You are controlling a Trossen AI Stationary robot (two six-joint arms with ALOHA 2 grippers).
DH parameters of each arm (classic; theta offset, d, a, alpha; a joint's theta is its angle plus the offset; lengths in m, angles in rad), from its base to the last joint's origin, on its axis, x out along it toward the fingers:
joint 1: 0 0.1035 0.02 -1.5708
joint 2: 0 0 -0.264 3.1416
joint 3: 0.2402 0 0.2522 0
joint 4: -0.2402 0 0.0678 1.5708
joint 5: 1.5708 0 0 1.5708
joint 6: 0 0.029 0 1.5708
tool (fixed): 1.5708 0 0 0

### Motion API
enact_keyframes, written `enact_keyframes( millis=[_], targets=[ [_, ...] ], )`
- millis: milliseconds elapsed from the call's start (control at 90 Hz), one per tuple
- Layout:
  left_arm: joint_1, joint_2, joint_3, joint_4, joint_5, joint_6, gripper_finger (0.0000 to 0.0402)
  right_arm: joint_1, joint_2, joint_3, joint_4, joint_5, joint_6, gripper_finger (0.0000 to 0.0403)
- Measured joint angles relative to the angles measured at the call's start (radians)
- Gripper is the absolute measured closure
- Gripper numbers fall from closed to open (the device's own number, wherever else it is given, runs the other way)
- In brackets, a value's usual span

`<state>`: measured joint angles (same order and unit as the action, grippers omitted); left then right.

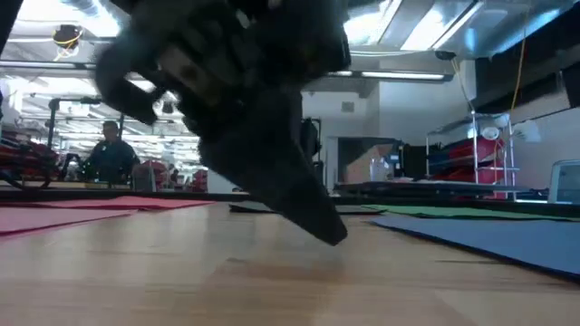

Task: Organize paper
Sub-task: Stack the left blue paper on the stacked blue paper

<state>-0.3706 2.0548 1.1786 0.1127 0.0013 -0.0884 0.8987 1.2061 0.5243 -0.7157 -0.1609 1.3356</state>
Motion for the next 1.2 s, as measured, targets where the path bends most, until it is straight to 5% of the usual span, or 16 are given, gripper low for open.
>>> enact_keyframes(
  millis=[422, 1200],
  targets=[
    [0.049, 0.010, 0.000, 0.059, -0.007, 0.279, 0.0402, 0.090, 0.152, 0.006, 0.182, -0.043, 0.100, 0.0403],
    [0.078, 0.132, 0.129, 0.057, 0.052, 0.332, 0.0402, 0.038, 0.161, 0.000, 0.241, 0.003, 0.018, 0.0403]
  ],
)
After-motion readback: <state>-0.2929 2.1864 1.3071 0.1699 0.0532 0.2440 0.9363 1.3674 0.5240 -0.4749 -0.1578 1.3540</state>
